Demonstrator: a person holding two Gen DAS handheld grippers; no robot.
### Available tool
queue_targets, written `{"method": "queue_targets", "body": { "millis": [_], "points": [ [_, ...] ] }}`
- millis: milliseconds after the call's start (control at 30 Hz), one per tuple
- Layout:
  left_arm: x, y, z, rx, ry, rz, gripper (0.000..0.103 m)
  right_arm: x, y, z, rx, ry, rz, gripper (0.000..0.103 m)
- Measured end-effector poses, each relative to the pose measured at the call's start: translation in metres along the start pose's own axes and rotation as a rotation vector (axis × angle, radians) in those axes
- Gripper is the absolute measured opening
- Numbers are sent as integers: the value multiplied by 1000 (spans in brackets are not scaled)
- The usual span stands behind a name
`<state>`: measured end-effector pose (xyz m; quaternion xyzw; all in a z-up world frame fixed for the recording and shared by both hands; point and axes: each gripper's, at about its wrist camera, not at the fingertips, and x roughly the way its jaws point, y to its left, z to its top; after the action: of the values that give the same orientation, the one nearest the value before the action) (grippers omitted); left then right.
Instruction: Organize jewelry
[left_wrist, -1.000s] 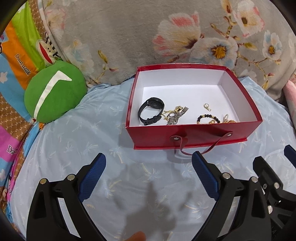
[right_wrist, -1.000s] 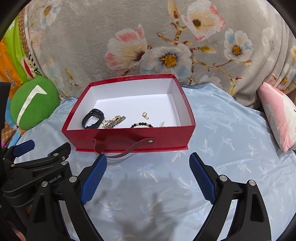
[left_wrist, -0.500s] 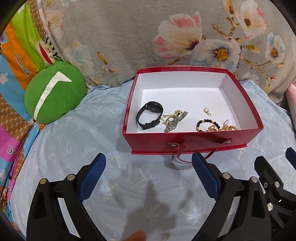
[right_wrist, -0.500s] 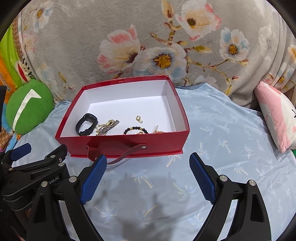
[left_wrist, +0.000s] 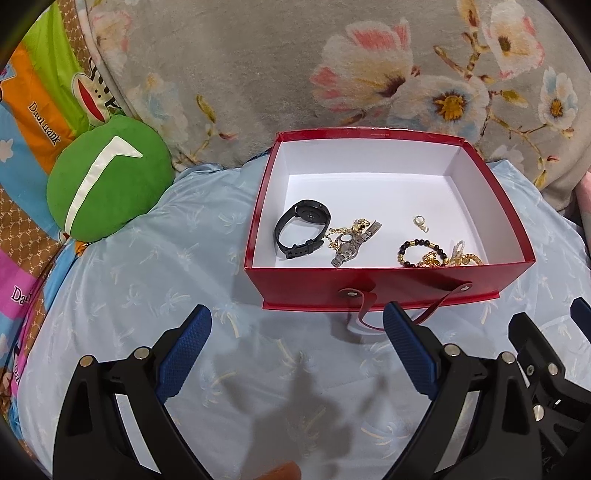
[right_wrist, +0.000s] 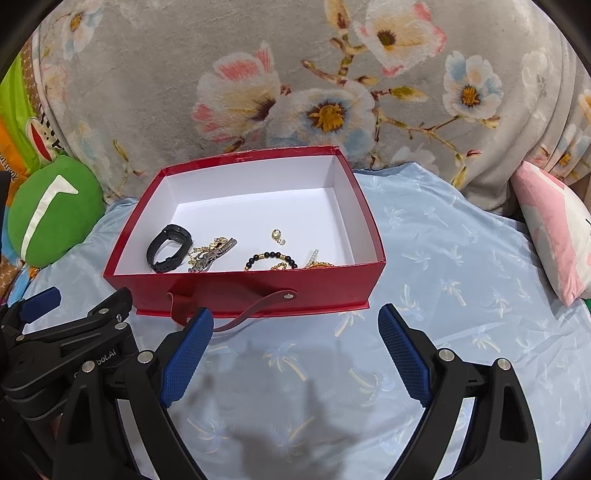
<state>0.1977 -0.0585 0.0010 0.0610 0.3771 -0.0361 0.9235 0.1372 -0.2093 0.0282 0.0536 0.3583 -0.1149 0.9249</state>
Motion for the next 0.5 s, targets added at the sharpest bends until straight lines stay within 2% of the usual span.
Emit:
{"method": "queue_targets", "body": {
  "millis": [500],
  "points": [
    [3, -3, 3, 5, -15, -1, 92, 2, 1, 2, -6, -2, -9, 88]
  ]
}}
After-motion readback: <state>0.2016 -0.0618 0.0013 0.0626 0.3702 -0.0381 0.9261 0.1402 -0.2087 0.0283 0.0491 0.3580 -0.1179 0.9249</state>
